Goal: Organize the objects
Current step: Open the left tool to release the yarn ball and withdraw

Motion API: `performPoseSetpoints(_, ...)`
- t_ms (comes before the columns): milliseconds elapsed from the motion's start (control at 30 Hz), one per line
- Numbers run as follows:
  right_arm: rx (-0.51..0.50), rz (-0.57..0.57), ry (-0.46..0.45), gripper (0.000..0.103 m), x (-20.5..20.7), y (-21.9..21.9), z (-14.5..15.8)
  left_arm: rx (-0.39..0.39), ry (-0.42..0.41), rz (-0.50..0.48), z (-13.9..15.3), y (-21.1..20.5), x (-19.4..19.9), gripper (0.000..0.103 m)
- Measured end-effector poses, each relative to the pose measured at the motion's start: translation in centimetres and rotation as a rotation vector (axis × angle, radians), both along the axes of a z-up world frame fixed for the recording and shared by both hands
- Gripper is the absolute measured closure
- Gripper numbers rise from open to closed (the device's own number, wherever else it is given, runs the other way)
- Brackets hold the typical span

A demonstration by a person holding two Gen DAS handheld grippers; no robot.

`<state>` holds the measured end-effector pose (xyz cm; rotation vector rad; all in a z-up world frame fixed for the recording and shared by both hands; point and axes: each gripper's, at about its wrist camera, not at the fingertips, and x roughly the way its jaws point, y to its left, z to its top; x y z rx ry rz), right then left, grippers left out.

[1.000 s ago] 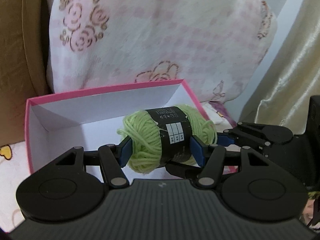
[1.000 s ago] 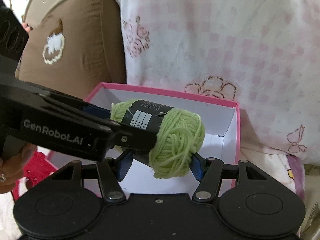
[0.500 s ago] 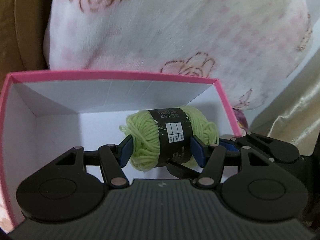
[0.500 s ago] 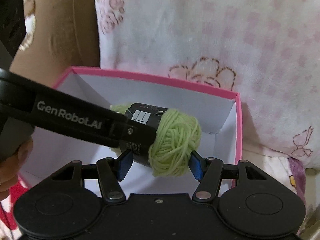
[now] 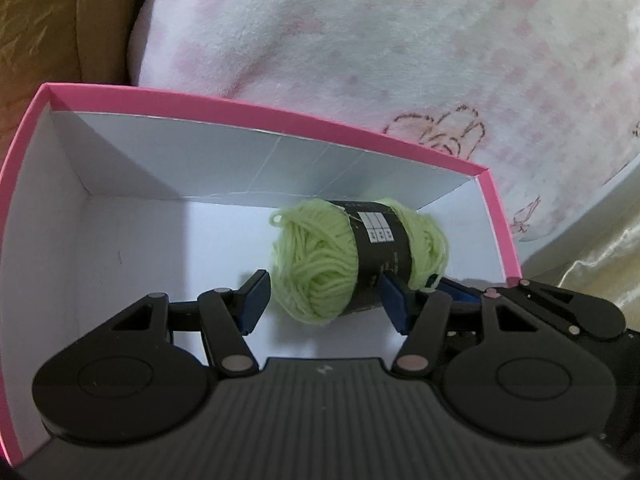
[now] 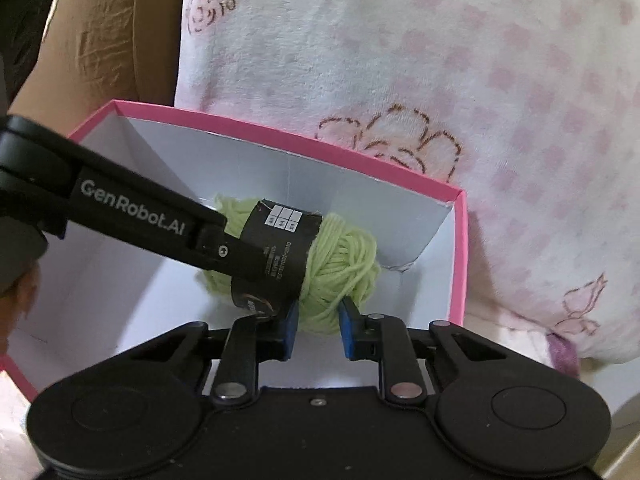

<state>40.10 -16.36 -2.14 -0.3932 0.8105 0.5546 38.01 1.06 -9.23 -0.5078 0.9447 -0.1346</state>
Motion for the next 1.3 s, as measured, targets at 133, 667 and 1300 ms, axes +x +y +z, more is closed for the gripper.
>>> performPoseSetpoints(133, 0.03, 0.039, -0.026, 0.079, -1.0, -0.3, 0.2, -0.012, 0.008, -0.018, -0.1, -1.1, 0.6, 0.067)
performPoseSetpoints(667, 0.065, 0.022, -0.008, 0.075, -3.7, -2.0, 0.8, 0.049, 0.006, -0.014, 1.5, -2.9, 0.0, 0.052)
performPoseSetpoints(1300, 0.133, -0.004, 0.006, 0.064, -8.6, -4.6, 7.0, 0.246, -0.079, -0.136, 10.9, -2.2, -10.4, 0.04)
